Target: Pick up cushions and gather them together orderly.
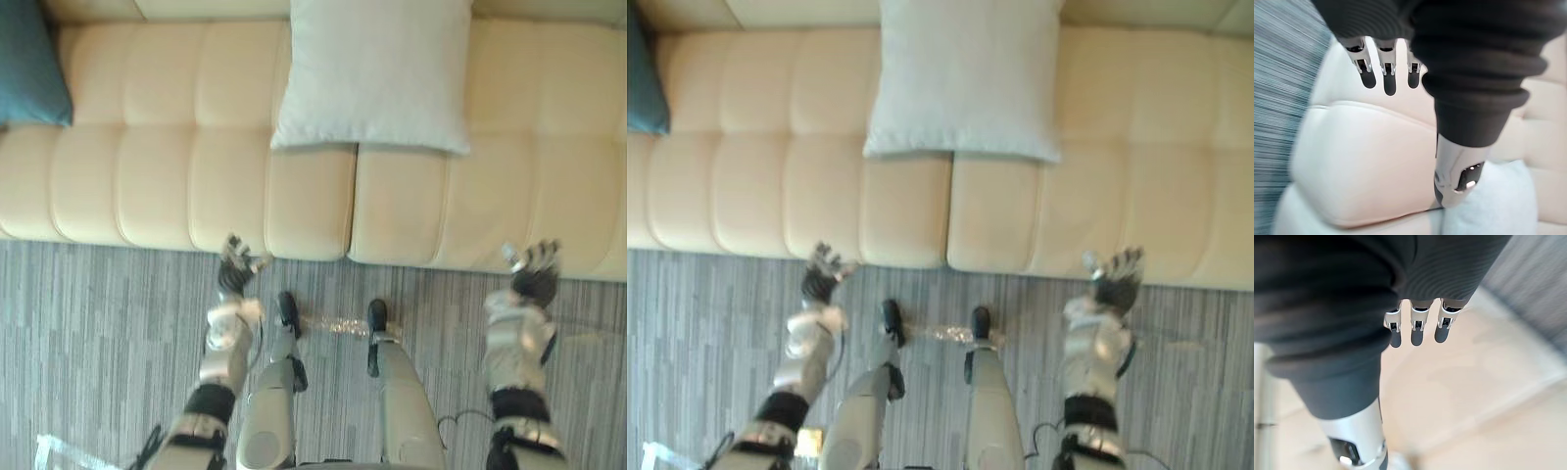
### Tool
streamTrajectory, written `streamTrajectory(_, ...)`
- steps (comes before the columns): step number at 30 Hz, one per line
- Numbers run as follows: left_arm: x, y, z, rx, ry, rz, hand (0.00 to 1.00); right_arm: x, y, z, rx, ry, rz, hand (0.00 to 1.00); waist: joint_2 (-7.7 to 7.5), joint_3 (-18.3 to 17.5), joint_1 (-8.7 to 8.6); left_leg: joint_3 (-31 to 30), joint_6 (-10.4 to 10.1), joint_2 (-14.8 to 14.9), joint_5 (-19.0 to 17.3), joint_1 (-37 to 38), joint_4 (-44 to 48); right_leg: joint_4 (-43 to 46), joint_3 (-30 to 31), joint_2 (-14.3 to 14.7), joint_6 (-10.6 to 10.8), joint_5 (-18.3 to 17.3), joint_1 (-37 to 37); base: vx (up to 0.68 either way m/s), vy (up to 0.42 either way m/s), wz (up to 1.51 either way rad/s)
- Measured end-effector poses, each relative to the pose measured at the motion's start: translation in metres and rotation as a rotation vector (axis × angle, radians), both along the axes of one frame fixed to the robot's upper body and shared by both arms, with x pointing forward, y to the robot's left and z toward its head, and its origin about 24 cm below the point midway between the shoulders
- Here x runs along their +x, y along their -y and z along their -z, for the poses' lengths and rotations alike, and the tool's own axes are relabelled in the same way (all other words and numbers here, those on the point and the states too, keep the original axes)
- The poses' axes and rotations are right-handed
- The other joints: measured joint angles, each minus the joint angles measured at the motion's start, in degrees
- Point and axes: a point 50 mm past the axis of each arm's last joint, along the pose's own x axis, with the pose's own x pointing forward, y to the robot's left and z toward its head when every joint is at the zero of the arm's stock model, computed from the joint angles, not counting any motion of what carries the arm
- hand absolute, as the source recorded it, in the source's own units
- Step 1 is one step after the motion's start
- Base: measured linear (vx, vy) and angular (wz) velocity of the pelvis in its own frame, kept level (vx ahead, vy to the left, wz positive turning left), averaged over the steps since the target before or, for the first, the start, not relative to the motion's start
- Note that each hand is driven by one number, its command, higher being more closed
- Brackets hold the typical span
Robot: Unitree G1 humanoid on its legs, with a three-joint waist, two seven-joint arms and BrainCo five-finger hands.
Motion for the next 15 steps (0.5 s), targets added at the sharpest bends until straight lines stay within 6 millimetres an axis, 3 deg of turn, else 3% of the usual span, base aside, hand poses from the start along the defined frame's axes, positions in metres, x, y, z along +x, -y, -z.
streamTrajectory(5, -0.073, -0.006, 0.07, 0.01, -0.393, -0.002, 0.0, -0.078, -0.034, 0.081, 0.105, -0.419, -0.098, 0.0, -2.65, -8.9, 0.0, 1.1, -0.9, 0.4, -3.5, 8.7, 0.6, -4.2, 0.0, 0.3, 0.5, -1.4, 10.0, 0.1, -0.003, -0.14)
streamTrajectory(8, -0.096, -0.009, 0.084, 0.032, -0.506, 0.006, 0.0, -0.101, -0.045, 0.099, 0.144, -0.535, -0.135, 0.0, -3.2, -11.8, 0.0, 2.5, -1.1, 0.7, -3.9, 12.6, -1.1, -7.2, 0.6, 0.6, 0.6, -0.8, 13.8, 0.08, 0.021, -0.19)
streamTrajectory(15, -0.112, -0.015, 0.094, 0.079, -0.597, 0.017, 0.0, -0.12, -0.051, 0.113, 0.192, -0.648, -0.155, 0.0, -3.39, -13.3, 0.04, 4.6, -1.1, 0.0, -4.2, 18.4, -3.3, -13.0, 2.5, 0.8, 1.2, 2.1, 20.3, 0.07, 0.033, -0.18)
